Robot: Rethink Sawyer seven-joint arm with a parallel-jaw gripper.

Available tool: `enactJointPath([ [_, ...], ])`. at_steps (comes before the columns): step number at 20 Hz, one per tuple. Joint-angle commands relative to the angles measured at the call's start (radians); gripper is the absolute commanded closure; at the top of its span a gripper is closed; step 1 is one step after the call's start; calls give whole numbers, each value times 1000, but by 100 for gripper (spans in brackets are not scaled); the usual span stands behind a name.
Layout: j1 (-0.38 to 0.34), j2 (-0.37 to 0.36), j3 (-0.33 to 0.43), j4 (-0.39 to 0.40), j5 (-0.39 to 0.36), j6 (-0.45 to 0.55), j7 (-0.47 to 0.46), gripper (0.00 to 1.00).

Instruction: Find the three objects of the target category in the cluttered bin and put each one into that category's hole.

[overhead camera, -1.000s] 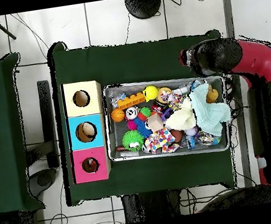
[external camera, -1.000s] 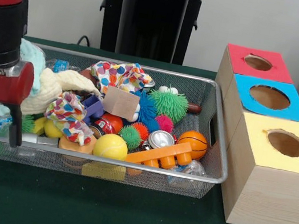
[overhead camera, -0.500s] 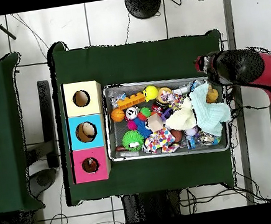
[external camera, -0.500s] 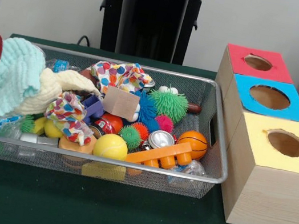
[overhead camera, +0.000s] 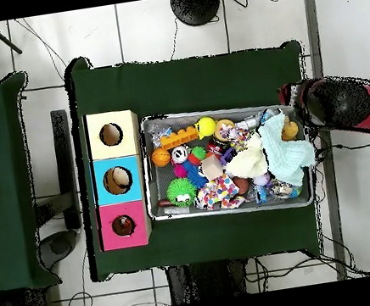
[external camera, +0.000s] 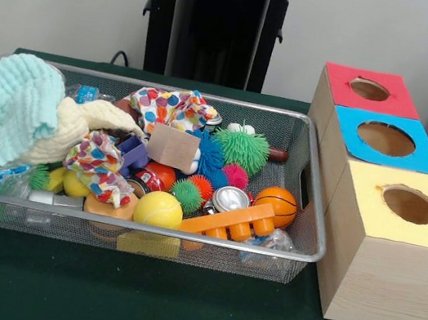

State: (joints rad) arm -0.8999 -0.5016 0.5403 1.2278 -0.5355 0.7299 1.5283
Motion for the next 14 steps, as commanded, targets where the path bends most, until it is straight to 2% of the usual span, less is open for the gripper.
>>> enactJointPath([
  [1,-3,-5,4,167,-109,-81,-188,0],
  [14,8,0,3,198,-150,-99,-147,0],
])
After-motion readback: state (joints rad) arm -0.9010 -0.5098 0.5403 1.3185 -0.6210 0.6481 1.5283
